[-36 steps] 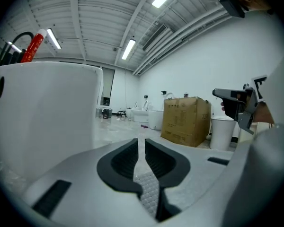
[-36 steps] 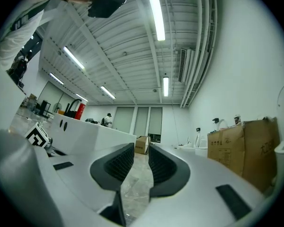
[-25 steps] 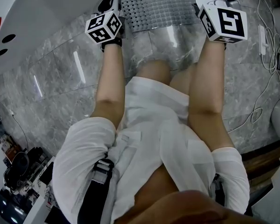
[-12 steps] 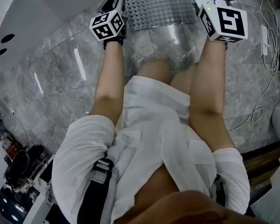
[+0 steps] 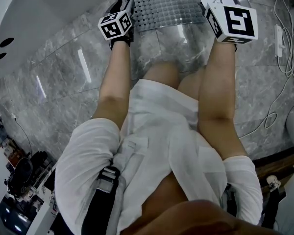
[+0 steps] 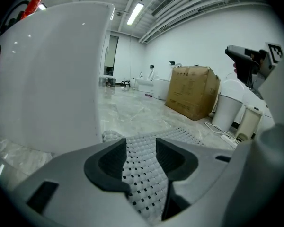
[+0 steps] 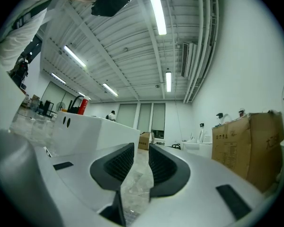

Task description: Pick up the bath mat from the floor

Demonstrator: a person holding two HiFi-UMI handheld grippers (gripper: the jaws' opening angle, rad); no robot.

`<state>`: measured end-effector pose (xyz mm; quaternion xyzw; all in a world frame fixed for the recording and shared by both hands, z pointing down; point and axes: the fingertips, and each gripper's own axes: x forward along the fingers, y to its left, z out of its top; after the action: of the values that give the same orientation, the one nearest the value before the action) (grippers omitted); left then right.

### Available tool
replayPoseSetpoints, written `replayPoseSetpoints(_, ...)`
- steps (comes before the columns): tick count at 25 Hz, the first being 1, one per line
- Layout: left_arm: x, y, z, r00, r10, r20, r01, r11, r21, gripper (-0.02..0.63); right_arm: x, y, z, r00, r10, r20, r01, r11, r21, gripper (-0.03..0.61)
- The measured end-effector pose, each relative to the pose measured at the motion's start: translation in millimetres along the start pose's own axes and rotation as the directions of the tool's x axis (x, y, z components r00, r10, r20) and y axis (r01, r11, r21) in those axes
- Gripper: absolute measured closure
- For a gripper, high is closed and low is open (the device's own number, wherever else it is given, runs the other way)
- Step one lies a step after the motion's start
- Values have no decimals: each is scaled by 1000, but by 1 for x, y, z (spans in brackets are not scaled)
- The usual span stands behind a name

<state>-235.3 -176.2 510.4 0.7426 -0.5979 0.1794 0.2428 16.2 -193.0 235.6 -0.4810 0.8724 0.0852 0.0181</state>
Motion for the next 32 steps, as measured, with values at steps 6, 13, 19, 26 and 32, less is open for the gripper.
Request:
replayPoseSetpoints(6, 18, 6, -27, 997, 12, -80, -14, 1000, -22, 394, 2, 0, -8, 1000, 6, -11, -6, 1000, -1, 463)
replayPoseSetpoints(13, 38, 15, -59, 981, 19, -191, -25, 999, -27, 365, 5, 1, -15, 1000, 12, -29, -12, 1000, -2, 462)
replayPoseSetpoints(19, 48, 23, -84, 961, 22, -276, -20, 1000, 8, 350, 5, 0, -26, 999, 10, -46, -10, 1000, -2, 460)
replayPoseSetpoints(26, 61, 31, -120, 914, 12, -407, -31, 999, -40, 333, 8, 7, -31, 998, 30, -57, -31, 999, -11, 452)
replayPoseSetpoints(32, 66, 38, -157, 857, 21, -514, -83, 992, -98, 307, 10, 9, -38, 997, 37, -68, -38, 999, -6, 446)
